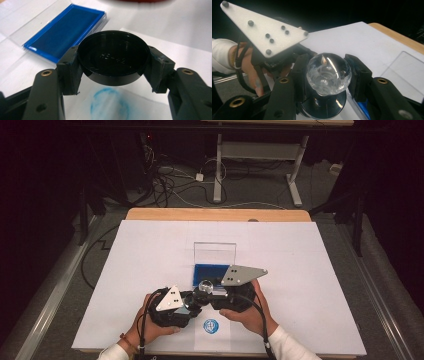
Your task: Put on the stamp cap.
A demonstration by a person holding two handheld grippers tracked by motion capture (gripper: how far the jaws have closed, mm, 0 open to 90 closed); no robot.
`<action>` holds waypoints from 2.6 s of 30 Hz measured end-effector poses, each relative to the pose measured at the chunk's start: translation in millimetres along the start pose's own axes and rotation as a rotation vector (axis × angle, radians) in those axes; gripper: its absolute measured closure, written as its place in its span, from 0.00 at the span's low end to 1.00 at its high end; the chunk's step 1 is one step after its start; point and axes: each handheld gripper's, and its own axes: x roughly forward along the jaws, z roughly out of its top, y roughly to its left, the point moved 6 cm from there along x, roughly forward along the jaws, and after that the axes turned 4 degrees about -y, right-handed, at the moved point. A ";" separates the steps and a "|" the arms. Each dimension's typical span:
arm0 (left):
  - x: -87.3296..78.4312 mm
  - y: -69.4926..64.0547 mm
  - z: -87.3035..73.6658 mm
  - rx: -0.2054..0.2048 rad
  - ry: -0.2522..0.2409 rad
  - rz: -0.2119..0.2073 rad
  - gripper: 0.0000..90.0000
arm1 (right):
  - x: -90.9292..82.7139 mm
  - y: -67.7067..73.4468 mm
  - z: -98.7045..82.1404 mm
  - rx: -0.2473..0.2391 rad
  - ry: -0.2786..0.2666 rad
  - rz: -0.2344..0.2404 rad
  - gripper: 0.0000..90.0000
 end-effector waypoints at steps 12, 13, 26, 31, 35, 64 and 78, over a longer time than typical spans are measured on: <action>2.3 -6.4 8.8 0.019 -0.028 -0.010 0.41 | 6.8 5.2 -4.9 0.005 0.018 0.023 0.63; 2.4 -7.1 9.4 0.020 -0.030 -0.012 0.41 | 7.1 5.2 -5.3 0.004 0.019 0.024 0.63; -1.1 -9.9 13.9 0.028 -0.054 -0.013 0.41 | 9.7 3.4 -10.2 0.010 0.029 0.026 0.63; -2.3 -9.2 14.6 0.026 -0.058 -0.010 0.41 | 10.3 3.5 -11.7 0.010 0.029 0.029 0.63; -2.4 -9.4 14.6 0.032 -0.051 -0.007 0.41 | 9.5 2.4 -12.3 0.016 0.027 0.033 0.63; -6.2 -13.0 17.2 0.063 -0.028 0.024 0.41 | 7.7 8.2 -18.4 -0.002 -0.002 0.009 0.63; -3.5 -13.1 14.0 0.070 -0.033 0.020 0.40 | 6.9 7.0 -19.6 -0.001 0.027 0.009 0.63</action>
